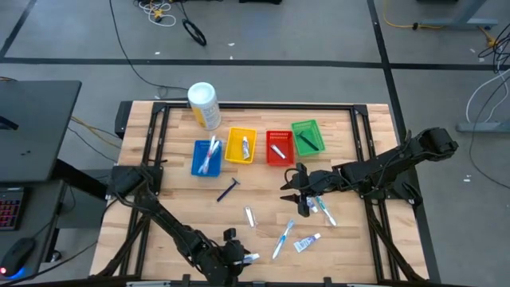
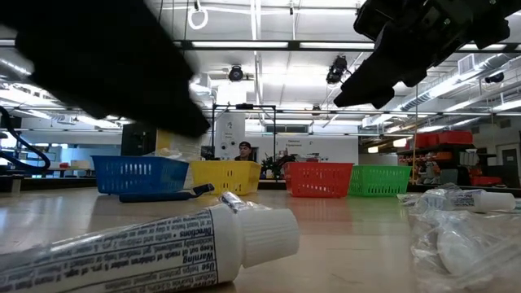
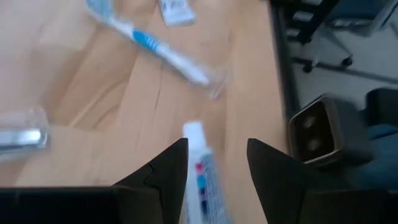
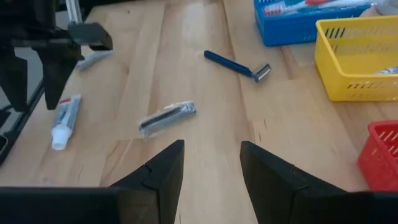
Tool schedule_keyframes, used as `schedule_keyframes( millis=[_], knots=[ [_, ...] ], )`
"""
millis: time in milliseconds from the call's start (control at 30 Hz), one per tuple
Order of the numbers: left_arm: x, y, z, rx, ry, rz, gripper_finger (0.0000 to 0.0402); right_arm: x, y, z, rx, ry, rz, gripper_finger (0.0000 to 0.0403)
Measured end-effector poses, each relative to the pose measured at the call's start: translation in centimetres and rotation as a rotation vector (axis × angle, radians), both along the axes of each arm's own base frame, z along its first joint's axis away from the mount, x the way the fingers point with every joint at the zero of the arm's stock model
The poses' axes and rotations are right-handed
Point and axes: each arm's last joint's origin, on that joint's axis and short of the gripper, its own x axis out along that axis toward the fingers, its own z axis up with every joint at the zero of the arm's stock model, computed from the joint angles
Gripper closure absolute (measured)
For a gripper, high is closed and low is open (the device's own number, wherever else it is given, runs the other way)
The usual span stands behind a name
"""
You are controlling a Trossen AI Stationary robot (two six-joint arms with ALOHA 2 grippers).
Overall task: Pick & Place Travel size toiletries
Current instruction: Put the white toothpaste into the yellow bin
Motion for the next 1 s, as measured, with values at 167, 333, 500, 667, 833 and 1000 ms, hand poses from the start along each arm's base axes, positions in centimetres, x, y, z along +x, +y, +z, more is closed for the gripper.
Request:
schedule_keyframes(
  millis=[167,333,500,667,833,1000],
  knots=[
    [0.2,0.1,-1.2,0.015,0.024,0.009,0.0228,0.1,0.0,0.1,0.004,-0.012,0.001,0.0236],
    [0.4,0.0,-1.3,0.022,0.002,0.02,0.0228,0.1,0.1,0.2,0.006,-0.02,0.003,0.0235],
    [0.4,0.0,-1.2,0.026,0.0,0.014,0.0232,0.1,0.1,0.2,0.007,-0.024,0.003,0.0235],
    [0.4,0.0,-1.3,0.03,0.003,0.011,0.0242,0.1,0.1,0.2,0.007,-0.024,0.003,0.0235],
    [0.4,0.0,-1.3,0.012,0.012,0.013,0.0243,0.1,0.1,0.2,0.007,-0.023,0.003,0.0235],
    [0.4,0.0,-1.3,0.006,0.018,0.006,0.0238,0.1,0.1,0.2,0.007,-0.023,0.003,0.0236]
  ],
)
